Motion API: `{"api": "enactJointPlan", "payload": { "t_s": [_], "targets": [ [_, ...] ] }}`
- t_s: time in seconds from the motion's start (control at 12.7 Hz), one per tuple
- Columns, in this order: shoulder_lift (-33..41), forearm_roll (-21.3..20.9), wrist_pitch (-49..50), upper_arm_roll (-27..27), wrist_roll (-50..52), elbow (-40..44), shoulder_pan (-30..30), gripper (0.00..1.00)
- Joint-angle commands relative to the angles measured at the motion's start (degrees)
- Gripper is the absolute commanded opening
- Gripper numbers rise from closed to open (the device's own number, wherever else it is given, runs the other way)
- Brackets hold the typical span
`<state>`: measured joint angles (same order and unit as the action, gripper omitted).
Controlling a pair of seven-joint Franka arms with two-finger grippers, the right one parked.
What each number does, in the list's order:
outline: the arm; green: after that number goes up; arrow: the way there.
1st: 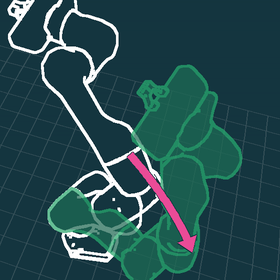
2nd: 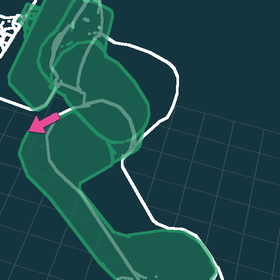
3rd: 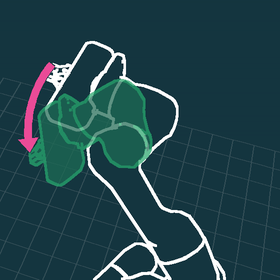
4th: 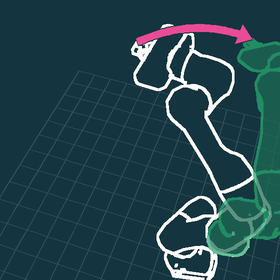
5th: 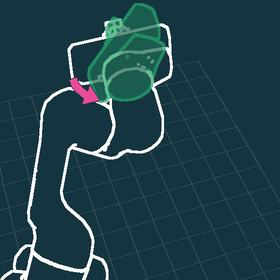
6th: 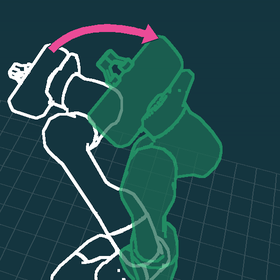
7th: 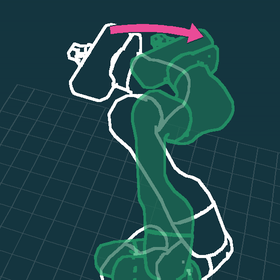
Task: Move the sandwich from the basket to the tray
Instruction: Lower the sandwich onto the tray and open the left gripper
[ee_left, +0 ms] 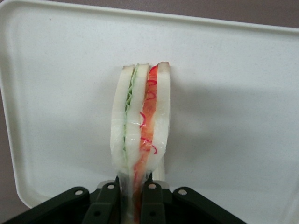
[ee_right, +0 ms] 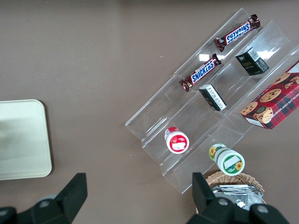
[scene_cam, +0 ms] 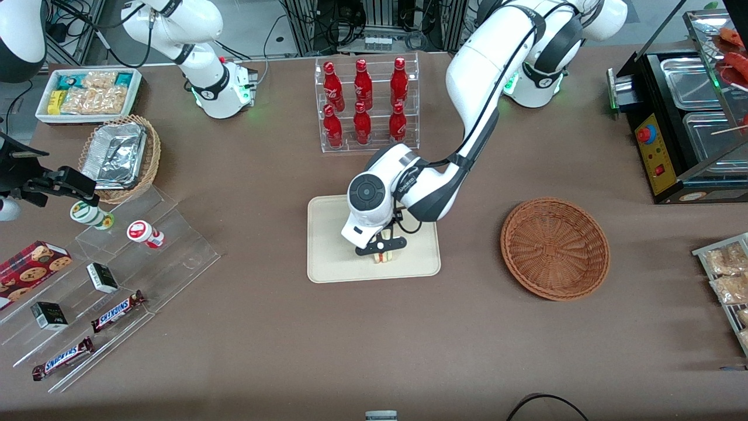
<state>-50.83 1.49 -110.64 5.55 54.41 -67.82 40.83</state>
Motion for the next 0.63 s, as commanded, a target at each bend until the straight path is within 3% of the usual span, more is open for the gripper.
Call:
{"api": "enactJointPlan", "payload": {
  "t_s": [0.0, 0.08, 0.16, 0.24, 0.55],
  "targets": [
    [-1.73, 2.89, -0.28, -0.63, 1.58, 2.87, 0.74, 0.00],
    [-1.82, 2.99, -0.46, -0.63, 1.75, 2.78, 0.74, 0.01],
    [-1.91, 3.16, -0.46, -0.55, 1.84, 2.87, 0.57, 0.53],
    [-1.82, 3.43, -0.46, -0.63, 1.84, 2.78, 0.48, 1.00],
    [0.10, 3.43, 0.33, -0.63, 1.14, 2.87, -0.31, 1.00]
  ]
}}
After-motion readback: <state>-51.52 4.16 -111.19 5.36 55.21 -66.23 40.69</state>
